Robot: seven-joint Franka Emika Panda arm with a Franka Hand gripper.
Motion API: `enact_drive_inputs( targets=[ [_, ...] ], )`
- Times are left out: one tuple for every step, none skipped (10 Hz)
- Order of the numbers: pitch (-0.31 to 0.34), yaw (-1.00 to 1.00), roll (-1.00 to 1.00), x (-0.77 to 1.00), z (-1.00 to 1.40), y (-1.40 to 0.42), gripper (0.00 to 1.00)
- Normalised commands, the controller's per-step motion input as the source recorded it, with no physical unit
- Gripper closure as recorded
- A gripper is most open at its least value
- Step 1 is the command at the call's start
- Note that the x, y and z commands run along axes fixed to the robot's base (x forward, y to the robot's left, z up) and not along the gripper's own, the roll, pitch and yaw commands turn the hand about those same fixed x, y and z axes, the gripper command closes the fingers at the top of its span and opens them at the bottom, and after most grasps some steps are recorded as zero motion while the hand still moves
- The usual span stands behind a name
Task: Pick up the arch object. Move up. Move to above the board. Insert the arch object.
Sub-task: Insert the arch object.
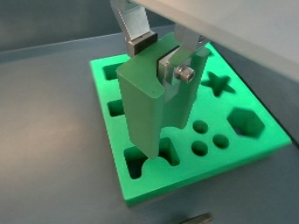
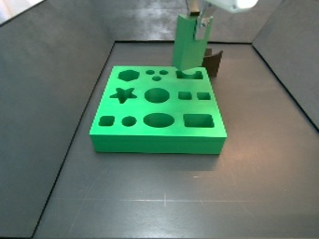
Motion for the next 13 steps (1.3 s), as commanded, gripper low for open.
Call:
enact_drive_inputs(
  targets=[
    [0.000, -1.00, 0.00, 0.00, -0.19, 0.00, 1.00],
    [0.000, -1.00, 0.00, 0.00, -0.20, 0.00, 1.00],
    [-0.003, -1.00, 0.00, 0.00, -0.19, 0.00, 1.00],
    [-0.003, -1.00, 0.00, 0.00, -0.19, 0.00, 1.00],
    [-0.001, -1.00, 0.00, 0.00, -0.19, 0.00, 1.00],
    [-0.014, -1.00, 0.00, 0.00, -0.15, 0.00, 1.00],
    [0.123, -0.47, 0.04, 0.12, 0.00, 0.15, 1.00],
    [0.073, -0.09, 0.01, 0.10, -0.03, 0.08, 1.00],
    [0.004, -0.14, 0.00, 0.25, -0.18, 0.21, 1.00],
    [-0.036, -0.03, -0.18, 0.39, -0.23, 0.28, 1.00],
    [-0.080, 0.00, -0.20, 0.33, -0.27, 0.18, 1.00],
    [-0.054, 0.07, -0.04, 0.02, -0.27, 0.00, 1.00],
    [-0.034, 0.00, 0.00, -0.09, -0.15, 0.00, 1.00]
  ],
)
